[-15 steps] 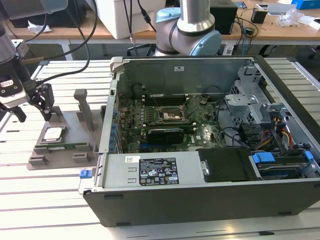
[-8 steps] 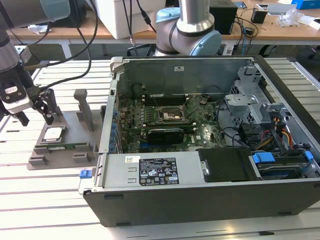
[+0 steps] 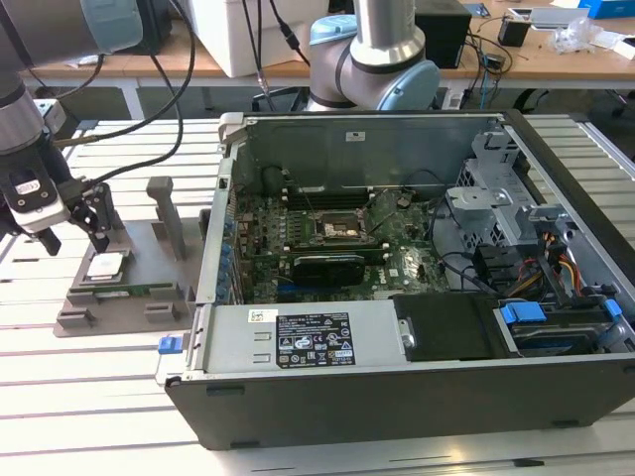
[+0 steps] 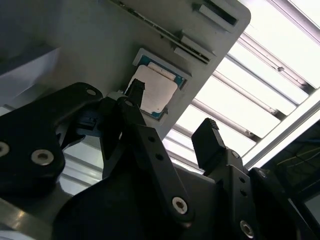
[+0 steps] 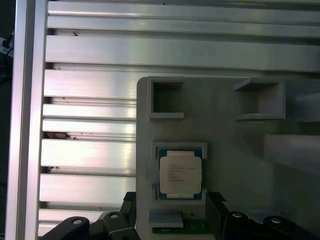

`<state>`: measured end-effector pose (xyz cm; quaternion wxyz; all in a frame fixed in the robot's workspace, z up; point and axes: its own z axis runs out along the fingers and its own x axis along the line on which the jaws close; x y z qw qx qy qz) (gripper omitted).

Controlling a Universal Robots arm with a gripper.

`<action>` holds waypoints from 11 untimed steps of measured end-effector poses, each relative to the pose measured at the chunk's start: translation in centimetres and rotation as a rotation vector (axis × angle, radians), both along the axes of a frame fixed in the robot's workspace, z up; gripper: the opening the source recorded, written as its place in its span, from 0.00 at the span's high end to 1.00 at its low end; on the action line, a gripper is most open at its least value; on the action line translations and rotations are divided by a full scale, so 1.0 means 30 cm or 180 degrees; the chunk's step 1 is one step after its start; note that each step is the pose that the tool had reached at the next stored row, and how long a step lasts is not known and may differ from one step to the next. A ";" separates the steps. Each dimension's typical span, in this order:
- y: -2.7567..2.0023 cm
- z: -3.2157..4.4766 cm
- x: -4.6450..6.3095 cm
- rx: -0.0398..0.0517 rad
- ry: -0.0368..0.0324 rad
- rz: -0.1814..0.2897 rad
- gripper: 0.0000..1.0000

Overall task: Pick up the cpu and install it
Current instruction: 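Pick up the cpu and move it towards the insertion slot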

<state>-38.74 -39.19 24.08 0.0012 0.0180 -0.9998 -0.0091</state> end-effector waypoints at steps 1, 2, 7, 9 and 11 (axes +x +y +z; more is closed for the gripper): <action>0.000 -0.006 0.000 0.0000 0.0000 0.0000 0.34; 0.000 -0.012 0.000 0.0000 0.0000 0.0000 0.34; 0.000 -0.034 0.000 0.0000 0.0000 0.0000 0.34; 0.000 -0.044 0.000 0.0000 0.0000 0.0000 0.34; 0.000 -0.053 0.000 0.0000 0.0000 0.0000 0.34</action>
